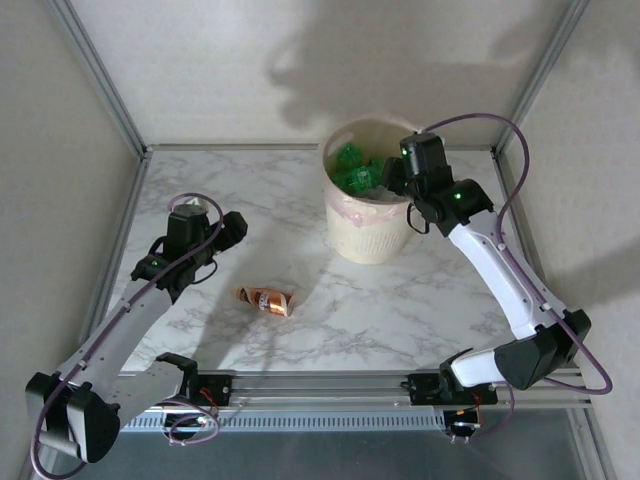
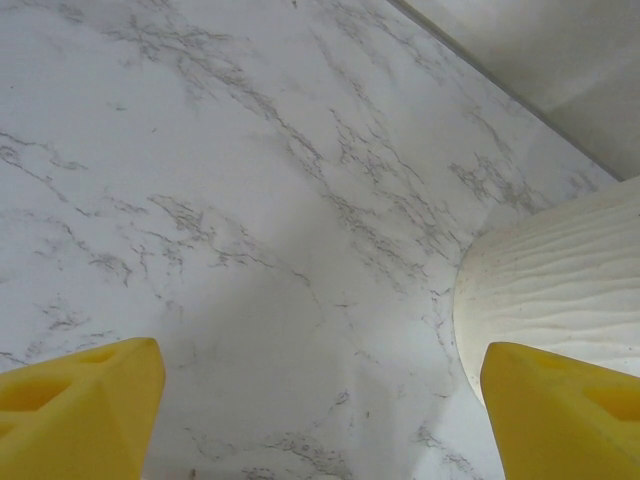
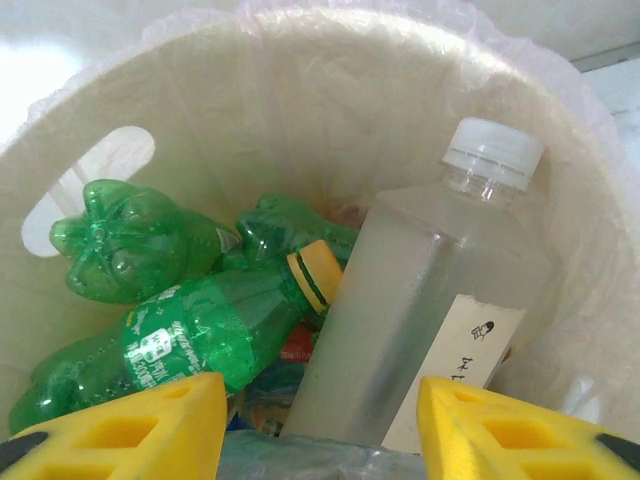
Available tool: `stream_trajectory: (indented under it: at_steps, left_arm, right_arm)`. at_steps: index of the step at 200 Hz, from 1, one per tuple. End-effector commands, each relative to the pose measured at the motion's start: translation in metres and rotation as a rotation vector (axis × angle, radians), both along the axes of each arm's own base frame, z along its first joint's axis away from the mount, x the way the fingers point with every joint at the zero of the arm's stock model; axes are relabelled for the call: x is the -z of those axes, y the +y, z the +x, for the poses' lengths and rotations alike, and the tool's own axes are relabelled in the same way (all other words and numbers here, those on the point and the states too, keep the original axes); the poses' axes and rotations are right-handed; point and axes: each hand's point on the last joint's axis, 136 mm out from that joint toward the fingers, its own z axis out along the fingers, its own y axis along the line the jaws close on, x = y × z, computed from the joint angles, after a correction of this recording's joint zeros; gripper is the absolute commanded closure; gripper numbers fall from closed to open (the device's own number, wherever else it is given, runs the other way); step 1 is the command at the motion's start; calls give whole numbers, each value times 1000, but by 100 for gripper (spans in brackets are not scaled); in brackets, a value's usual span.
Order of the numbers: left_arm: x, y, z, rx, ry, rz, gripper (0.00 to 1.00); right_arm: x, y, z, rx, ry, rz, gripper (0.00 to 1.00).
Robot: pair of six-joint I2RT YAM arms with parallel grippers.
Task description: Put the plastic bottles in the bin
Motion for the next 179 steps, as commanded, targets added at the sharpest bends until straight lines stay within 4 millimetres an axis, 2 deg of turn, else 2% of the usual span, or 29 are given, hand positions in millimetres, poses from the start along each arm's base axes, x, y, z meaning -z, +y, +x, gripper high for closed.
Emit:
stream_trajectory:
  at_steps: [1, 17, 22, 32, 43, 59, 86, 124, 144, 179]
  left_arm:
    - [-9, 0, 3, -8, -27, -27, 17]
    - [-6, 5, 3, -37, -16, -18, 15]
    - [-4, 7, 4, -49, -9, -14, 14]
    - [0, 12, 4, -69, 8, -8, 14]
    - [6, 17, 4, -89, 26, -8, 14]
    - [13, 25, 4, -114, 45, -20, 14]
    - [18, 38, 3, -148, 52, -50, 13]
    - [28, 50, 1, -168, 74, -71, 12]
    - [37, 50, 0, -160, 91, -78, 8]
    - [46, 50, -3, -149, 107, -75, 6]
  right_arm:
    - [-44, 18, -17, -84, -86, 24, 36]
    - [-60, 50, -38, -203, -129, 42, 28]
    - [-61, 60, -43, -242, -132, 45, 25]
    - [-56, 94, -64, -358, -124, 42, 19]
    - [-41, 122, -82, -446, -95, 28, 15]
    - [-10, 159, -107, -546, -37, -20, 13]
    - [41, 207, -142, -680, 34, -54, 10]
    - [115, 255, -177, -816, 152, -98, 7]
    - [152, 272, -184, -859, 203, -161, 5]
    - [199, 295, -187, -934, 263, -246, 1]
